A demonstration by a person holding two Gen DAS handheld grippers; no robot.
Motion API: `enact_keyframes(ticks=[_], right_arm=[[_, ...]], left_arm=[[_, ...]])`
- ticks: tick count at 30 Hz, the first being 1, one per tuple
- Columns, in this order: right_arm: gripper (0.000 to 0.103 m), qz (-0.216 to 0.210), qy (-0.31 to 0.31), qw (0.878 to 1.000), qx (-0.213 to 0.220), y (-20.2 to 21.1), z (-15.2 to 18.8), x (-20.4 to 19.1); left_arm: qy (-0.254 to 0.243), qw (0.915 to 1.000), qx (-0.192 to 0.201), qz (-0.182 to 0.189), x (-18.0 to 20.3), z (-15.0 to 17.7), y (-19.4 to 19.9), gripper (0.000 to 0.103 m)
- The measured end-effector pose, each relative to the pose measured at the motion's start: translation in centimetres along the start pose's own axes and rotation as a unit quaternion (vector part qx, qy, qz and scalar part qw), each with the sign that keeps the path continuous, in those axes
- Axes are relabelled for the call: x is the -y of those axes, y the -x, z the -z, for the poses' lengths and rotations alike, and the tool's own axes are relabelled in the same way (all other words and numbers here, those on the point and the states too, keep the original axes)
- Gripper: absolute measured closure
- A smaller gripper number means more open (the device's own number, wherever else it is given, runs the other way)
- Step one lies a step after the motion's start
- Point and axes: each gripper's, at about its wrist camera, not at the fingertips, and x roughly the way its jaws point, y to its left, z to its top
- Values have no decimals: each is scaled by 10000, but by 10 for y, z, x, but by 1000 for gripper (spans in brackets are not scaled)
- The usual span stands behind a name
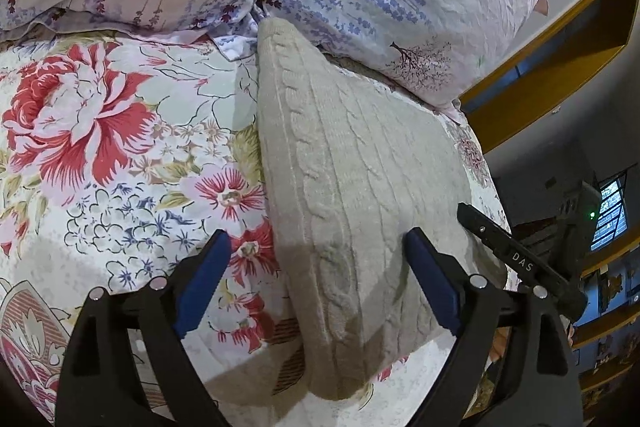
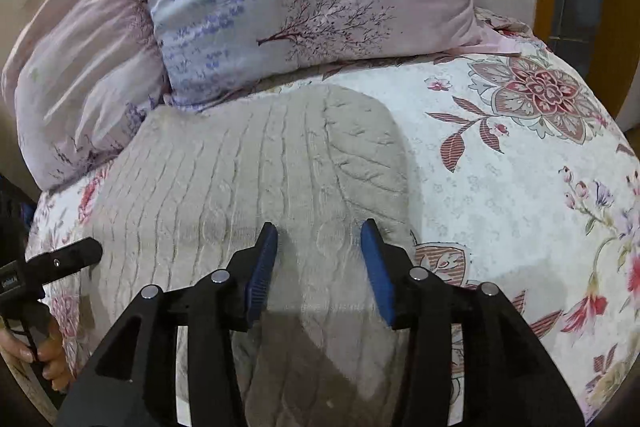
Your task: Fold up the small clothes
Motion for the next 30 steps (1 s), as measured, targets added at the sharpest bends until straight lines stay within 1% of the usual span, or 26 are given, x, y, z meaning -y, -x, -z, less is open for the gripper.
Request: enact_keyframes(ticks=[1, 2, 3, 4, 5, 7, 10, 12, 14, 16, 19, 20, 21, 22, 23, 24, 26, 28, 29, 30], right_arm=[[56, -112, -128, 9998, -49, 2, -4, 4], [51, -242, -256, 9994, -38, 5, -5, 7], [41, -460, -480, 9978, 32, 9, -8, 15], [36, -581, -636, 9962, 100, 13, -8, 20], [28, -650, -829, 9943, 189, 16, -9, 28], [26, -616, -1137, 9913, 251, 17, -11, 43], [26, -818, -1594, 9837, -117, -1, -11, 65], [26, -949, -1793, 9787, -325, -12, -9, 75], [27, -1142, -1918, 9738, -437, -19, -6, 78], [27, -1303, -1889, 9725, -410, -19, -4, 77], [27, -1531, -1794, 9705, -494, -21, -5, 72], [29, -1592, -1744, 9703, -531, -22, -6, 69], [36, -1685, -1713, 9690, -573, -24, -6, 66], [40, -1781, -1709, 9670, -629, -27, -7, 64], [41, -1928, -1710, 9637, -700, -31, -6, 61], [42, -1936, -1663, 9646, -665, -31, -6, 58], [43, -2002, -1548, 9651, -676, -30, -6, 54], [50, -2027, -1500, 9653, -675, -30, -5, 52], [60, -2124, -1534, 9625, -698, -31, -4, 53], [65, -2255, -1614, 9581, -714, -32, -3, 55]], left_arm=[[6, 10000, -2, 4, 0, 0, 0, 14], [4, 10000, -6, 15, 0, -1, 0, 14], [7, 10000, -9, 28, -1, -1, 0, 14], [19, 10000, -4, 44, -1, -1, 0, 14], [27, 10000, -1, 60, -2, -1, 0, 14], [49, 9999, -2, 116, -3, -2, -1, 14], [97, 9998, -20, 168, -5, -3, -4, 14], [121, 9997, -40, 202, -6, -5, -6, 14], [129, 9996, -26, 246, -6, -6, -8, 14], [140, 9994, -38, 304, -5, -8, -10, 14], [212, 9988, -46, 443, -5, -12, -14, 14], [252, 9983, -55, 515, -6, -14, -16, 14], [308, 9977, -68, 603, -6, -15, -17, 14], [407, 9962, -105, 757, -7, -17, -20, 14], [491, 9949, -129, 875, -8, -19, -22, 14], [609, 9926, -175, 1035, -9, -22, -25, 15], [723, 9910, -150, 1113, -9, -26, -27, 16], [730, 9911, -177, 1100, -8, -28, -29, 22], [761, 9910, -171, 1088, -9, -29, -30, 30], [825, 9903, -171, 1105, -11, -29, -31, 38]])
